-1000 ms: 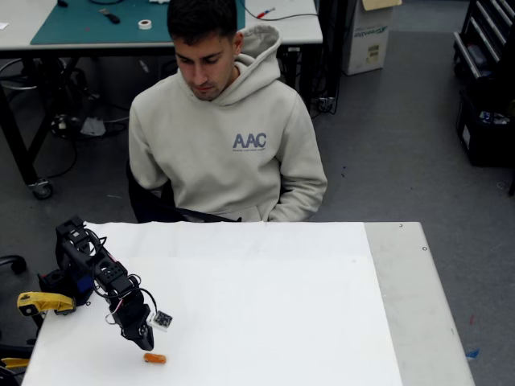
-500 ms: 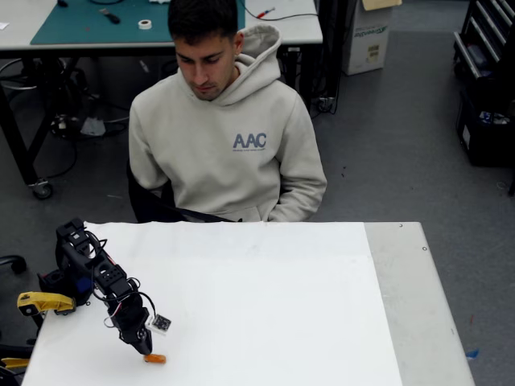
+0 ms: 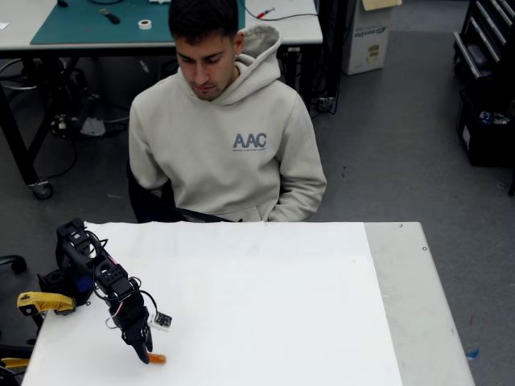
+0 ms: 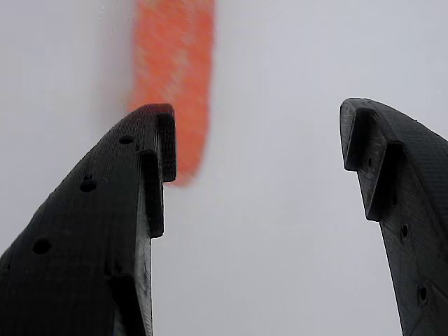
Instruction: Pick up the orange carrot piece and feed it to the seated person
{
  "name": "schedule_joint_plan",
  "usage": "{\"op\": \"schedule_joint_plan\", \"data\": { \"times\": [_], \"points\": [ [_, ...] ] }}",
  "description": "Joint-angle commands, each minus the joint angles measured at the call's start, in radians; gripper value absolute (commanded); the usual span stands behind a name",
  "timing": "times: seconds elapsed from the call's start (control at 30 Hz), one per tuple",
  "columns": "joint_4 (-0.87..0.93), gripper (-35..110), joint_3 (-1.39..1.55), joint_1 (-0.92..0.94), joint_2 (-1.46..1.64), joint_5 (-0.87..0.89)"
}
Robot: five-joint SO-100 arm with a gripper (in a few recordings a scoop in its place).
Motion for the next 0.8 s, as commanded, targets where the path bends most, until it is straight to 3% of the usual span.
{"op": "schedule_joint_plan", "data": {
  "times": [0.0, 0.77],
  "points": [
    [0.012, 18, -0.048, -0.002, 0.031, -0.006],
    [0.0, 18, 0.041, 0.014, 0.028, -0.017]
  ]
}}
